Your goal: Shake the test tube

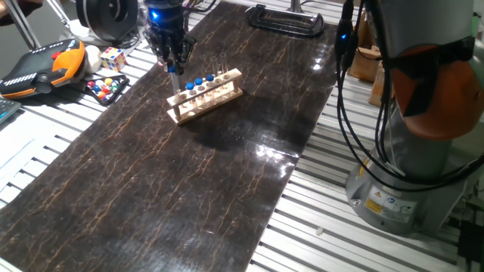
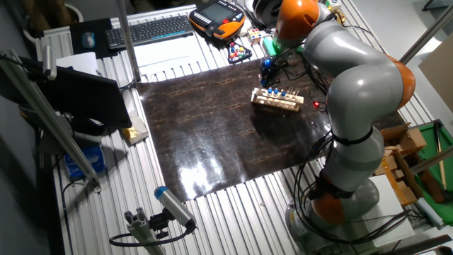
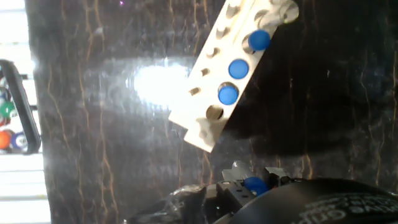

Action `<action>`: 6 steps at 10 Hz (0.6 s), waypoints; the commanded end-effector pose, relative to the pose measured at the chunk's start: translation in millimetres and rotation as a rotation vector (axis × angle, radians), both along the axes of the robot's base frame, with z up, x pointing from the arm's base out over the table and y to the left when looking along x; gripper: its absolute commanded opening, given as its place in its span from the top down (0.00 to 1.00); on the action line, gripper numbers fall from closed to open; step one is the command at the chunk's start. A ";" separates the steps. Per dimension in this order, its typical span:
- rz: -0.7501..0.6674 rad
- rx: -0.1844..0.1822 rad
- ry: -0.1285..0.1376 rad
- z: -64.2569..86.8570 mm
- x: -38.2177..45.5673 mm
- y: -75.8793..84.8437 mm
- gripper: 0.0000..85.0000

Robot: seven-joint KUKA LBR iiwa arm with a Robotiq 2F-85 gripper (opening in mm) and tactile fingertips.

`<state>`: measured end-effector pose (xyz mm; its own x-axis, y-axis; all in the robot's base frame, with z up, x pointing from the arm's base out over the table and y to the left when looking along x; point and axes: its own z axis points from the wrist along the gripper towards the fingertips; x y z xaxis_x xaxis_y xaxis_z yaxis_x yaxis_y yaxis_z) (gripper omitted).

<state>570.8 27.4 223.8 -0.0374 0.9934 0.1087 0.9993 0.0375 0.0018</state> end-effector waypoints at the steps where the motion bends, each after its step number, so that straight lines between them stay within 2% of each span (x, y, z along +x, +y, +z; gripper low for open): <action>1: 0.029 -0.006 -0.001 1.5 -0.5 4.0 0.99; 2: 0.026 -0.001 -0.001 1.9 -1.1 8.1 0.99; 4: -0.039 0.080 0.008 0.2 -3.4 16.8 0.99; 5: -0.060 0.103 0.004 -0.2 -4.5 19.6 0.99; 6: -0.044 0.094 -0.003 -1.1 -4.0 19.3 0.99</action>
<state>566.9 45.5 222.5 -0.0019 0.9817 0.1907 0.9999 -0.0001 0.0106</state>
